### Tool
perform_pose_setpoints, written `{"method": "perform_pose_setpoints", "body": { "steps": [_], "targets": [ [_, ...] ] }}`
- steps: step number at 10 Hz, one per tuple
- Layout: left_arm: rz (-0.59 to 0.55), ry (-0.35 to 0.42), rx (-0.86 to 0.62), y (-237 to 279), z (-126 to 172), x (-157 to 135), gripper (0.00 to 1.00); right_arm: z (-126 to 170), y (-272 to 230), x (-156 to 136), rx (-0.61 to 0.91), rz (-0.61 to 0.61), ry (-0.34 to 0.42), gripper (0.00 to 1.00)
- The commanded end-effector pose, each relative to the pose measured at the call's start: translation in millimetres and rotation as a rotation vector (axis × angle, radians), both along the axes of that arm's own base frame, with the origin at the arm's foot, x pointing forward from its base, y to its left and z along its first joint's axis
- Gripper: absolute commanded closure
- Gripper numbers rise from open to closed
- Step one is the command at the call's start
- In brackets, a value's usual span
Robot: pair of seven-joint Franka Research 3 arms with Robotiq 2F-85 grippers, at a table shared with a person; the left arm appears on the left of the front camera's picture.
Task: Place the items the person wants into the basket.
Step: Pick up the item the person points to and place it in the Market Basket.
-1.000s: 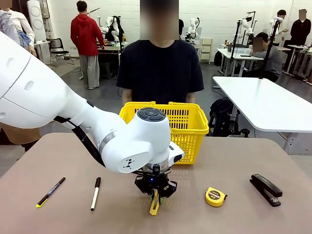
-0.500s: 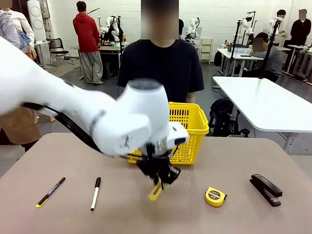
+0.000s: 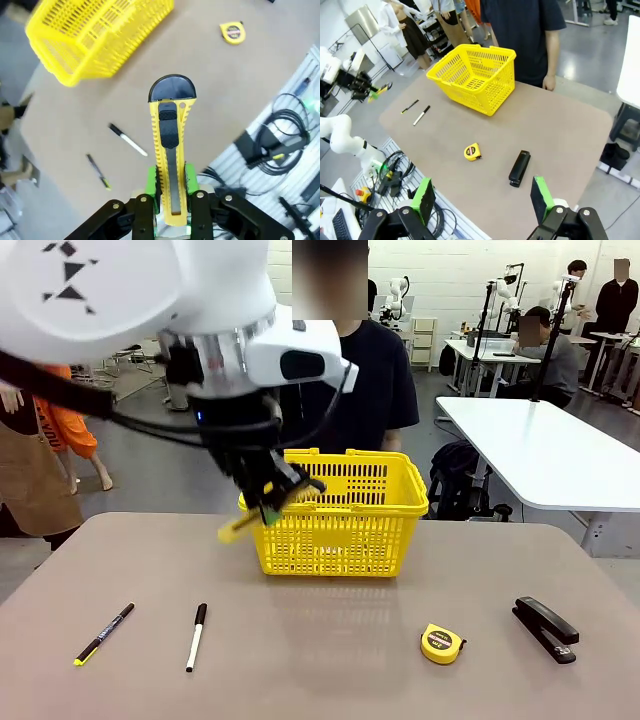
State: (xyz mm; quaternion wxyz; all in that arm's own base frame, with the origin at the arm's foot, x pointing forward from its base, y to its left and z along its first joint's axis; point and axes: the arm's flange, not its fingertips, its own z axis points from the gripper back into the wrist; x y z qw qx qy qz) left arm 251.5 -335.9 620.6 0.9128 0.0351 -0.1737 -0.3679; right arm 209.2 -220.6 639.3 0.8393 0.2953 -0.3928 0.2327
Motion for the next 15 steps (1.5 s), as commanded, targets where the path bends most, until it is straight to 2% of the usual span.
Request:
{"method": "perform_pose_setpoints", "body": {
  "steps": [1,3,5,6,8,9,12,13,14,15],
  "targets": [
    [-0.085,-0.068,0.019,-4.0,3.8,88.1,1.00,1.4,0.2,0.5,0.007,0.016,-0.016,0.00],
    [-0.121,-0.074,0.020,-2.3,4.7,161.2,1.00,1.4,0.2,0.5,0.007,0.016,-0.016,0.00],
    [-0.133,0.006,0.006,-7.1,-8.4,228.4,1.00,1.4,0.2,0.5,0.007,0.016,-0.016,0.00],
    [-0.138,0.035,0.004,-11.1,-15.1,249.5,1.00,1.4,0.2,0.5,0.007,0.016,-0.016,0.00],
    [-0.123,0.058,0.003,-13.7,-19.8,269.4,1.00,1.4,0.2,0.5,0.007,0.016,-0.016,0.00],
    [-0.109,0.020,-0.010,-5.8,-34.8,255.9,1.00,1.4,0.2,0.5,0.007,0.016,-0.016,0.00],
    [-0.109,0.020,-0.010,-5.8,-34.8,255.9,1.00,1.4,0.2,0.5,0.007,0.016,-0.016,0.00],
    [-0.111,0.038,-0.014,-11.9,-32.8,265.4,0.74,1.4,0.2,0.5,0.007,0.016,-0.016,0.00],
    [-0.068,0.135,-0.019,-4.6,-79.8,281.1,0.74,1.4,0.2,0.5,0.007,0.016,-0.016,0.00],
    [-0.064,0.159,-0.051,2.4,-109.4,291.9,0.74,1.4,0.2,0.5,0.007,0.016,-0.016,0.00]
  ]
}}
